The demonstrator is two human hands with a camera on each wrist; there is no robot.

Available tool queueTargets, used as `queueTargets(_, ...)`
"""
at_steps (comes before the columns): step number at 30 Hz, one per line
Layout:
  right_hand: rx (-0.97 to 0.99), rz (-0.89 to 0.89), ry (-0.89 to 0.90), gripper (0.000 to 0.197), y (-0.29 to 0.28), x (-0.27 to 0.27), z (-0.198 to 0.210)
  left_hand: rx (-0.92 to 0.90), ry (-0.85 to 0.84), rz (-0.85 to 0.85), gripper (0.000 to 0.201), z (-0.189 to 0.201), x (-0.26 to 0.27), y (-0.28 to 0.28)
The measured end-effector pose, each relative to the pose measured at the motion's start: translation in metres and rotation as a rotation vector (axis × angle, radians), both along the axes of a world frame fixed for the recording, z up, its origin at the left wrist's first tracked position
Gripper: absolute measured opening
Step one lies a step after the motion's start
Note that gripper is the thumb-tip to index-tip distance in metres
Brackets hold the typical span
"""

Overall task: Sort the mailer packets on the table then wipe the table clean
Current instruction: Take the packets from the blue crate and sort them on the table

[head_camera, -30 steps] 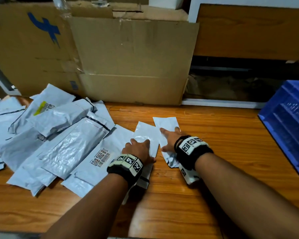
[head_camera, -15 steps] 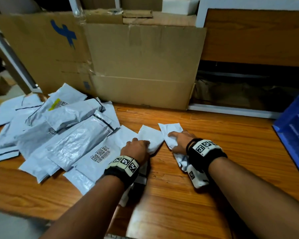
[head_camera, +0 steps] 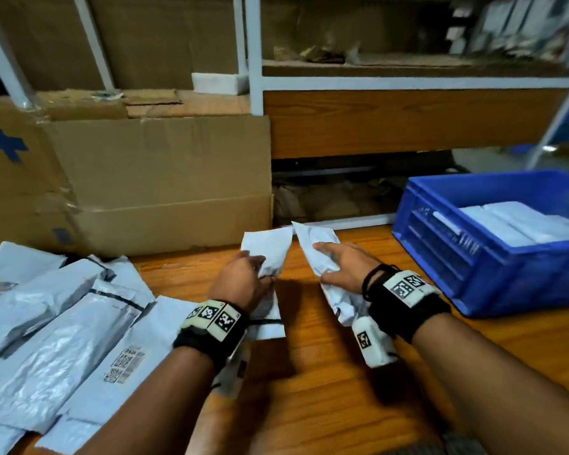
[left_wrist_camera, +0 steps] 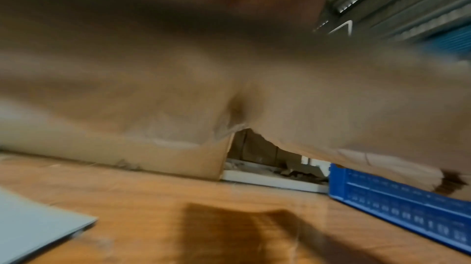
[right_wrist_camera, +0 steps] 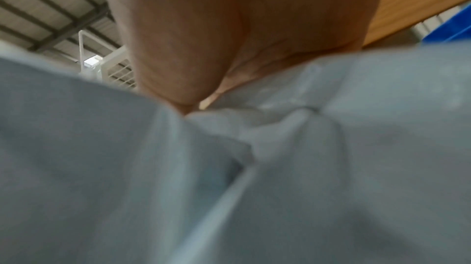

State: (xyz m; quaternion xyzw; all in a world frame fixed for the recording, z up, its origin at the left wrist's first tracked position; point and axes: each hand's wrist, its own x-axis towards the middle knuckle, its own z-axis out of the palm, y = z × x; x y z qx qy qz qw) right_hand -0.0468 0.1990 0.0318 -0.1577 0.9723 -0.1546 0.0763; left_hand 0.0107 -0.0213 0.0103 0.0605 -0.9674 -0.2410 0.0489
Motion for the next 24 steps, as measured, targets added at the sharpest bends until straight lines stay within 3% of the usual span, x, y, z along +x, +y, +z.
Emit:
queueTargets(7, -0.066, -0.159, 0.157, 0.071, 0.104, 0.016, 0.056, 0.104, 0.091, -0.142, 0.051, 0.055, -0.012, 0.105)
queueTargets(15, -0.098, -0.236, 0.237, 0.071, 0.239, 0.001, 0.091, 0.208, 0.186, -0.202, 0.052, 0.090, -0.052, 0.236)
queueTargets(24, -0.070, -0.329, 0.305, 0.070, 0.403, -0.038, 0.149, 0.260, 0.298, -0.267, 0.037, 0.141, -0.113, 0.375)
